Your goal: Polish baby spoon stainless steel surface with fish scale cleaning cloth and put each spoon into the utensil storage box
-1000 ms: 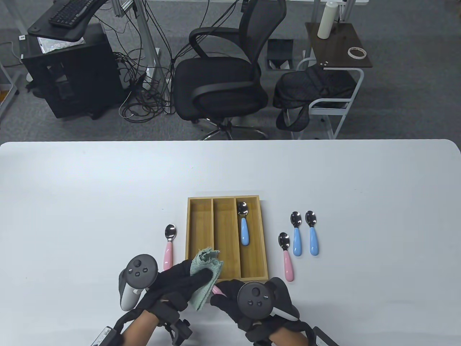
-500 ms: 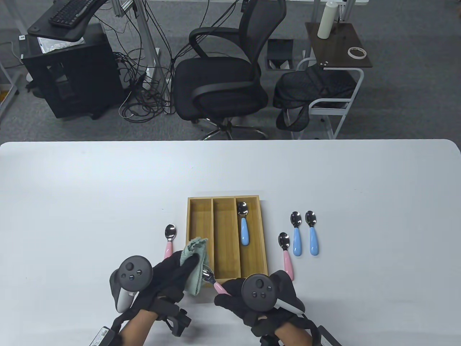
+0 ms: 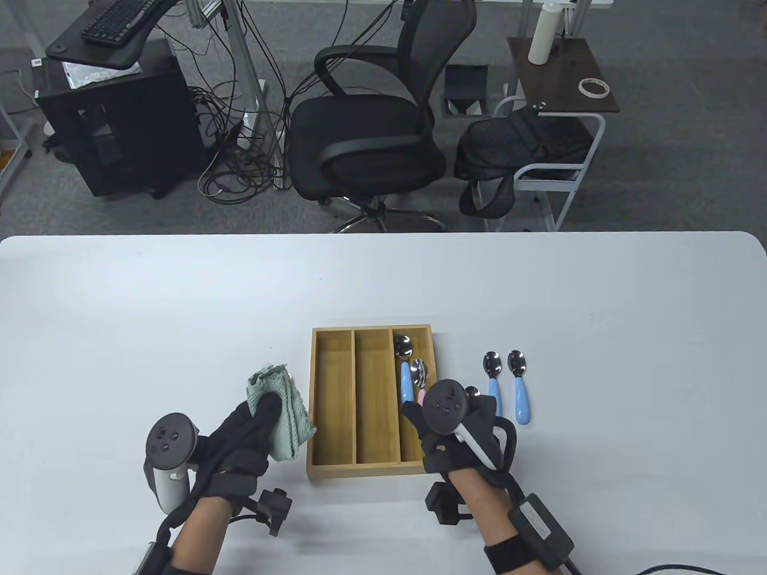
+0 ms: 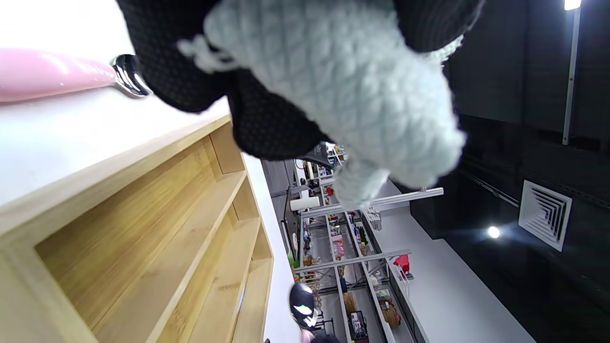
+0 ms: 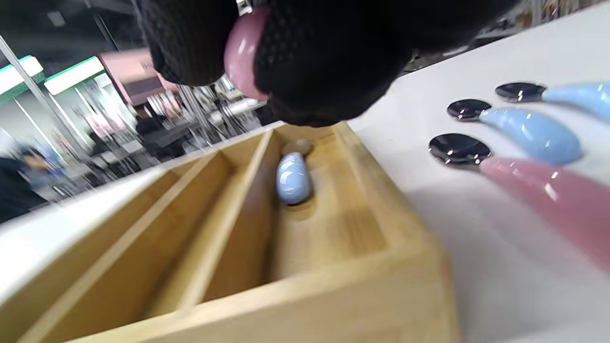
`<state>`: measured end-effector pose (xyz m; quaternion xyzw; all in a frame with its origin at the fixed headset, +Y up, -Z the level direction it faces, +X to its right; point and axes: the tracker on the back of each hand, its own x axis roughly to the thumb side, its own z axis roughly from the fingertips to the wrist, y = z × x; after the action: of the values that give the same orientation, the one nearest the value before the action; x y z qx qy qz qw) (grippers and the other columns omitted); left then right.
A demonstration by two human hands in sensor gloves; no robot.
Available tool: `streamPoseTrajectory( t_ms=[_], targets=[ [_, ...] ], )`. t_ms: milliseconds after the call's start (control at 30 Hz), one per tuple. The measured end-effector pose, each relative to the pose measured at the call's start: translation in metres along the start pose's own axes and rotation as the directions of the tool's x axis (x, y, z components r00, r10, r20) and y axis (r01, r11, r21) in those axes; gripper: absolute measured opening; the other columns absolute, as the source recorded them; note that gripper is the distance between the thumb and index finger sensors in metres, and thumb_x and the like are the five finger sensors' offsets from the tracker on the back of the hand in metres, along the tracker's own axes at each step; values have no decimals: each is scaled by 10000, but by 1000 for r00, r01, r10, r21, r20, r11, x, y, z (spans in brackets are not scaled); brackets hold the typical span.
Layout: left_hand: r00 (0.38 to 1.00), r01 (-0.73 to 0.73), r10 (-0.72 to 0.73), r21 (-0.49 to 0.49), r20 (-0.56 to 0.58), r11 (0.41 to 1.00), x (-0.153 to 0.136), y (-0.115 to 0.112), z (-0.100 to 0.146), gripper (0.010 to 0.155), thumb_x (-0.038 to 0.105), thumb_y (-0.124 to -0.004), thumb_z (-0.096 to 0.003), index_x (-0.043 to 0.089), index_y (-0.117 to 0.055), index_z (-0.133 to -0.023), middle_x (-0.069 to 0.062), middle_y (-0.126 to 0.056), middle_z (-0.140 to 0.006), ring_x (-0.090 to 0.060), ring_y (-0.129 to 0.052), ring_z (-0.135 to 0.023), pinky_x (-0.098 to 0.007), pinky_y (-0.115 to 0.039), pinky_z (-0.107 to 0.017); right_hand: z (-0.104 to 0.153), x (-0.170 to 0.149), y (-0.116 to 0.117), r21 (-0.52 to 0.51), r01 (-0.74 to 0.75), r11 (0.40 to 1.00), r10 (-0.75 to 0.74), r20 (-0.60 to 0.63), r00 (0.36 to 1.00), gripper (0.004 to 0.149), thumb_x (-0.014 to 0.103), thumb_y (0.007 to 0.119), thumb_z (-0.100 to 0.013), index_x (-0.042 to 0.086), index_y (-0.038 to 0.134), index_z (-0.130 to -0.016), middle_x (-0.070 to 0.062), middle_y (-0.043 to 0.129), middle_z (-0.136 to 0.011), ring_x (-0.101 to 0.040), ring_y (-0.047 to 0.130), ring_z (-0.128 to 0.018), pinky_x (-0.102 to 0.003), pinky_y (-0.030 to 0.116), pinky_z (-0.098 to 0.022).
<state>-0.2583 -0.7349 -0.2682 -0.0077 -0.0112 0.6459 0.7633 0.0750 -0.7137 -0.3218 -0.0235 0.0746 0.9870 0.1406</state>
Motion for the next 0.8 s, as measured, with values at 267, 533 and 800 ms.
streamPoseTrajectory(
  t_ms=[267, 533, 800],
  targets=[
    [999, -33, 33, -5, 12, 999, 3, 4, 0, 485, 507, -628, -622, 134, -806, -874, 53, -975, -676, -153, -1064, -553, -431, -883, -492, -35, 17, 18, 134, -157, 978, 169, -78, 983, 621, 474, 711, -611, -36, 683, -965, -110, 869, -734, -111, 998, -313, -239, 893, -229],
    [999, -36, 37, -36, 7, 999, 3, 0, 0, 484, 508, -629, -623, 135, -807, -875, 52, -977, -675, -155, -1065, -552, -432, -883, -491, -30, 15, 14, 164, -202, 966, 220, -105, 970, 639, 483, 689, -622, -15, 619, -1016, -130, 828, -800, -119, 1003, -357, -245, 897, -259],
    [999, -51, 51, -29, 7, 998, 2, 2, 0, 489, 510, -627, -623, 134, -804, -881, 49, -977, -681, -158, -1065, -558, -434, -882, -494, -26, -24, -47, 28, -129, 991, 132, -166, 977, 580, 481, 661, -631, 42, 646, -1009, -96, 841, -793, -189, 986, -451, -318, 878, -340]
  ],
)
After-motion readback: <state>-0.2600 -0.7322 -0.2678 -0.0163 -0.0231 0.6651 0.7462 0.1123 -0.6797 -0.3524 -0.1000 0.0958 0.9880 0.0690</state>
